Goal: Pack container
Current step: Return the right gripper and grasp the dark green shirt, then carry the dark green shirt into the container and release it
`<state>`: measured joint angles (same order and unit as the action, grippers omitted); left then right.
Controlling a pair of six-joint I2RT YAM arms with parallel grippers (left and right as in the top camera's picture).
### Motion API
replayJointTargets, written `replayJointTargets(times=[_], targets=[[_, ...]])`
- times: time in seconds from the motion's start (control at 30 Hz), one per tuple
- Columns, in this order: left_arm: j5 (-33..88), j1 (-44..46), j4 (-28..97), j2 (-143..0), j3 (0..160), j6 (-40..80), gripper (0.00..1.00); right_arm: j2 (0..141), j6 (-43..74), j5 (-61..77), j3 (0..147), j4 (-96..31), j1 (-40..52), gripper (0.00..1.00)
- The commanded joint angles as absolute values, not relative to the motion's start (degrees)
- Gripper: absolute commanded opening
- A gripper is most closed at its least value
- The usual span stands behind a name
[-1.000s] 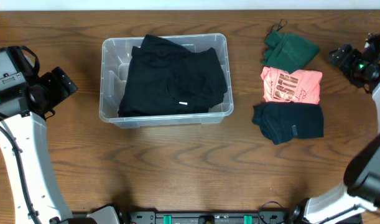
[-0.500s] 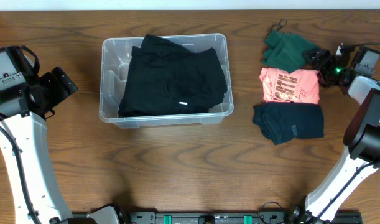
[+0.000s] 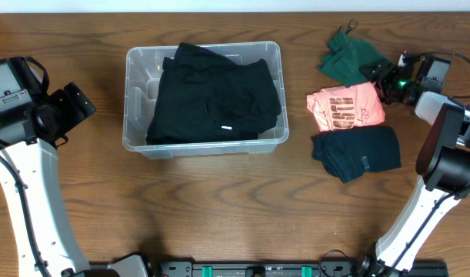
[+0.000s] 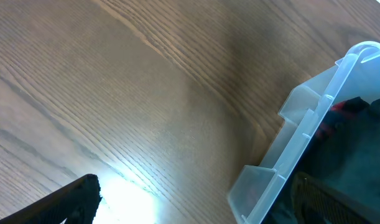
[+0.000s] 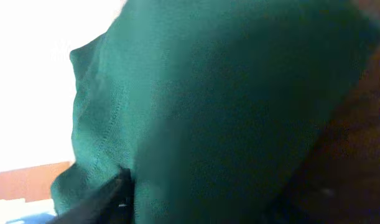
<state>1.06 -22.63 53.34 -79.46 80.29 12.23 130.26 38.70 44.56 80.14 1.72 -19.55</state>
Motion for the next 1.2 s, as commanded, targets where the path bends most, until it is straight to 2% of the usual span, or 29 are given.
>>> replayJointTargets(times=[0.0,0.17,0.47,0.6,0.73,0.8,1.0,1.17], targets=[[0.38,-22.81,53.34,-79.68,80.58,12.78,0.98,131.59,40.27,43.72,79.72,1.54,-19.25,0.39],[0.38,-22.81,53.34,-79.68,80.58,12.78,0.98,131.46,40.23,44.75,79.72,1.56,-20.23,0.35],[0.38,-22.81,53.34,-79.68,80.58,12.78,0.98,124.51,40.69,52.64,79.75,1.93,-23.57,0.22],[0.38,-22.81,53.34,-79.68,80.58,12.78,0.98,118.93,40.69,53.49,79.75,1.96,-24.18,0.11],[0.38,-22.81,53.34,-79.68,80.58,12.78,0.98,113.65,40.69,54.48,79.75,1.96,-23.92,0.07],[0.38,-22.81,53.34,-79.68,80.58,12.78,0.98,111.61,40.77,54.65,79.75,1.91,-23.81,0.01],[0.38,-22.81,53.34,-79.68,80.58,12.78,0.98,106.34,45.69,59.94,79.75,4.93,-22.46,0.01],[0.38,-22.81,53.34,-79.68,80.58,12.78,0.98,103.63,53.08,67.51,79.75,13.21,-17.02,0.01]])
